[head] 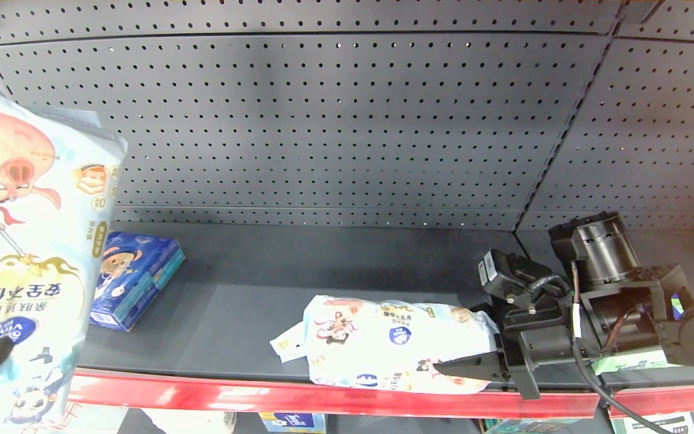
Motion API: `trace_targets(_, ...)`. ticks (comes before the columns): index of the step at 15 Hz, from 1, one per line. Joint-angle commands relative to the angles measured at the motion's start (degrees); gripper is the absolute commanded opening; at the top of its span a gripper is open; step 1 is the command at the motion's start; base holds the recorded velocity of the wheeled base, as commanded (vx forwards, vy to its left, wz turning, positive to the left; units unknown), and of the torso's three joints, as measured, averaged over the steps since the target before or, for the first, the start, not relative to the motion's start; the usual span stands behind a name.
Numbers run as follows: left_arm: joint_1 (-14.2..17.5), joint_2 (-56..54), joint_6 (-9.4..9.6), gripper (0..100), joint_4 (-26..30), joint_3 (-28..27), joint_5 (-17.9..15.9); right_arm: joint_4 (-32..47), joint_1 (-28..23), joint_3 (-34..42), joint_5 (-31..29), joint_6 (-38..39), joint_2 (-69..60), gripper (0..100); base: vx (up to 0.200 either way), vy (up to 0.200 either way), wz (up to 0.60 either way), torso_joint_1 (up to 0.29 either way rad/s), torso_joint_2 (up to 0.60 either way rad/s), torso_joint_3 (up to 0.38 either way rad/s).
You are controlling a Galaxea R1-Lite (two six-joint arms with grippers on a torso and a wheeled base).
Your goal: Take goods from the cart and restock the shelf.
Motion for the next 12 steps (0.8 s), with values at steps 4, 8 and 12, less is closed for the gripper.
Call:
trace_targets(4,0.0,0.0,0.01,0,0.0,0.1,0.0,0.0,-0.1,0.2,-0.4,-0.1,0.2,0,0.000,0.000,0.00,0.000,0.00,0.000)
trace_targets(8,0.0,0.1,0.01,0,0.0,0.1,-0.1,-0.1,-0.5,1.1,-1.3,0.5,-0.2,100,0.000,0.000,0.00,0.000,0.00,0.000)
trace_targets(12,-0.4,2.8,0.19,0,0.0,-1.1,-0.6,-0.1,-5.5,2.1,-1.9,0.5,-6.7,100,0.000,0.000,0.00,0.000,0.00,0.000)
